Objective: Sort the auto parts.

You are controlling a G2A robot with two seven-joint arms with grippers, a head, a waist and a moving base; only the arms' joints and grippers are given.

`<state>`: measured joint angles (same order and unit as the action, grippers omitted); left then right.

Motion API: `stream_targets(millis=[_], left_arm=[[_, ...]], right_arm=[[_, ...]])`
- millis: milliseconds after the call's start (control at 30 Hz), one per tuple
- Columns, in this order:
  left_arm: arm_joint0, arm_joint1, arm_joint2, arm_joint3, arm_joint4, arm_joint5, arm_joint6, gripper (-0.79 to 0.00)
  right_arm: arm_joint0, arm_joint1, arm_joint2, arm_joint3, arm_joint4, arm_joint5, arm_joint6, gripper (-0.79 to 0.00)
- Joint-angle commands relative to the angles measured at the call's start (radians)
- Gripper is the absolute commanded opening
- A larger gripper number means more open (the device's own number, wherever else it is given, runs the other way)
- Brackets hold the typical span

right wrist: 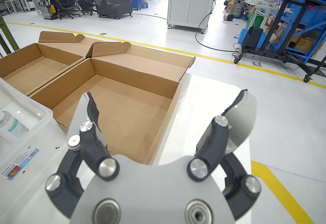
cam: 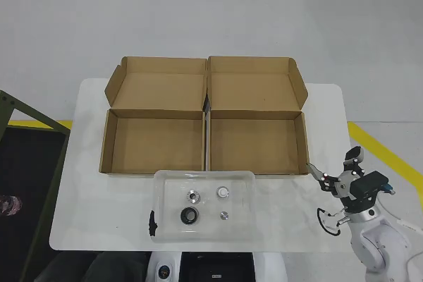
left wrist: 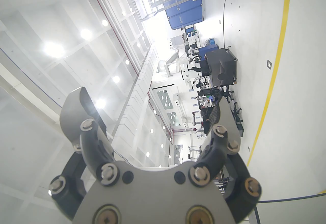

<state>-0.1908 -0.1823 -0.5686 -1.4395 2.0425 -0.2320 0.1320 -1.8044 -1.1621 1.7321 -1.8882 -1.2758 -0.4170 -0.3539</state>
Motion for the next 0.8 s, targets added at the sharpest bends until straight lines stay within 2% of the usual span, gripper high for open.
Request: stream_targets(millis=[0, 600, 767], left_arm=[[0.000, 0.000, 0.000, 0.000, 0.000, 0.000, 0.000, 0.000], [0.000, 0.000, 0.000, 0.000, 0.000, 0.000, 0.000, 0.000], [0.000, 0.000, 0.000, 0.000, 0.000, 0.000, 0.000, 0.000]], right_arm=[[0.000, 0.000, 0.000, 0.000, 0.000, 0.000, 0.000, -0.001], [0.000, 0.000, 0.000, 0.000, 0.000, 0.000, 0.000, 0.000], [0.017, 0.003, -0.015, -0.009, 0.012, -0.066, 0.045, 0.000]])
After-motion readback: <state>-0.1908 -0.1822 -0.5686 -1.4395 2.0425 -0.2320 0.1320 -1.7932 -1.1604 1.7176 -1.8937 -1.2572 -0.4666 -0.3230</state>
